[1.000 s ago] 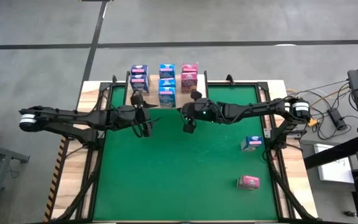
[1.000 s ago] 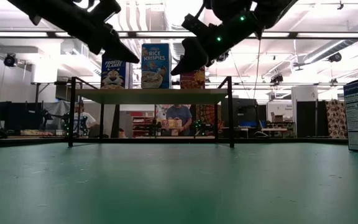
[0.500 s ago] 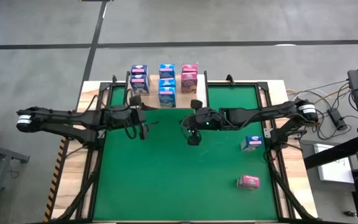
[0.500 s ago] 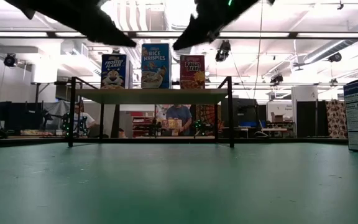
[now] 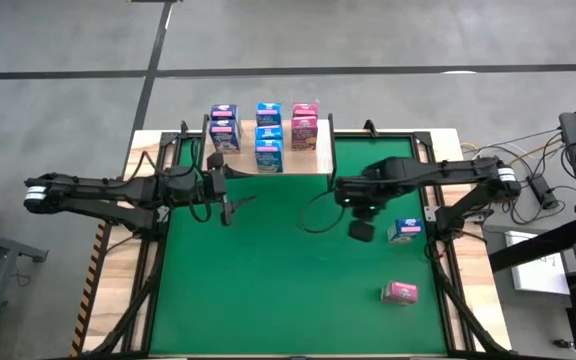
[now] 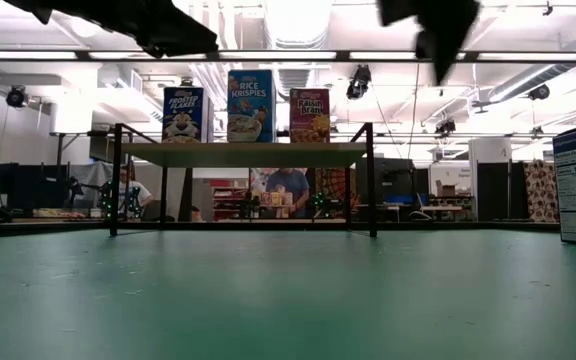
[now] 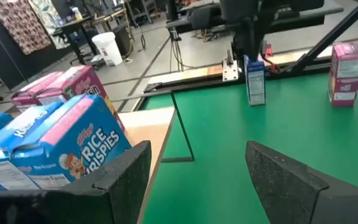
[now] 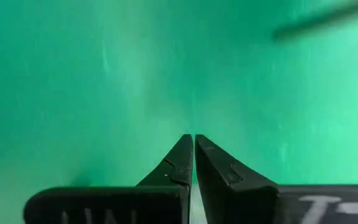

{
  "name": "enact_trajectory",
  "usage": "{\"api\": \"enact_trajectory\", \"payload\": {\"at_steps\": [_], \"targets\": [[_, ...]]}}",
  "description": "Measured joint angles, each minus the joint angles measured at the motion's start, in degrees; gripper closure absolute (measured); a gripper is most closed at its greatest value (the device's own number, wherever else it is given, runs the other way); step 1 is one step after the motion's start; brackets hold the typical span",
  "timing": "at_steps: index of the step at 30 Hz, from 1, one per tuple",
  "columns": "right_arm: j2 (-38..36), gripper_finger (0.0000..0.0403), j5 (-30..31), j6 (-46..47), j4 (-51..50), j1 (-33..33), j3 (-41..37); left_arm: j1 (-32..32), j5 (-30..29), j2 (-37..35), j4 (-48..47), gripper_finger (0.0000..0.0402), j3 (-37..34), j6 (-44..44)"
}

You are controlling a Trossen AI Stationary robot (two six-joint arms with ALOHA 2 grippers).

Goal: Stack cereal on shelf
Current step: Put the blue cereal box on the shelf aligned with the other blue boxes

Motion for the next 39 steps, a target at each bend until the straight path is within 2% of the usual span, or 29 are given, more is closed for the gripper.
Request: {"api": "enact_trajectory", "payload": {"at_steps": [5, 12, 16, 23, 29, 33, 39], "targets": [[-3.1, 0.0394, -7.8, 3.6, -6.4, 0.9, -1.6, 0.0, 0.0, 0.3, 1.8, 0.0157, 0.0, -0.3], [-7.0, 0.0382, -4.4, 4.0, -6.0, 4.6, -5.8, 0.0, 0.0, 0.2, 1.9, 0.0157, 0.0, -1.3], [-8.1, 0.034, -3.3, 5.6, -6.3, 5.8, -8.2, 0.0, 0.0, 0.3, 1.9, 0.0157, 0.0, -1.3], [-9.2, 0.0222, -2.8, 2.3, -7.2, 10.0, -12.2, 0.0, 0.0, 0.4, 1.8, 0.0157, 0.0, -1.9], [-9.1, 0.0138, 1.5, 2.0, -11.1, 12.7, -14.6, 0.0, 0.0, 0.6, 1.7, 0.0157, 0.0, -1.9], [-9.7, 0.0111, 2.1, 1.0, -11.1, 12.8, -17.6, 0.0, 0.0, 0.6, 1.7, 0.0157, 0.0, -1.9], [-9.6, 0.0101, 3.2, -0.6, -11.0, 12.7, -23.0, 0.0, 0.0, 0.6, 1.8, 0.0157, 0.0, -1.9]]}}
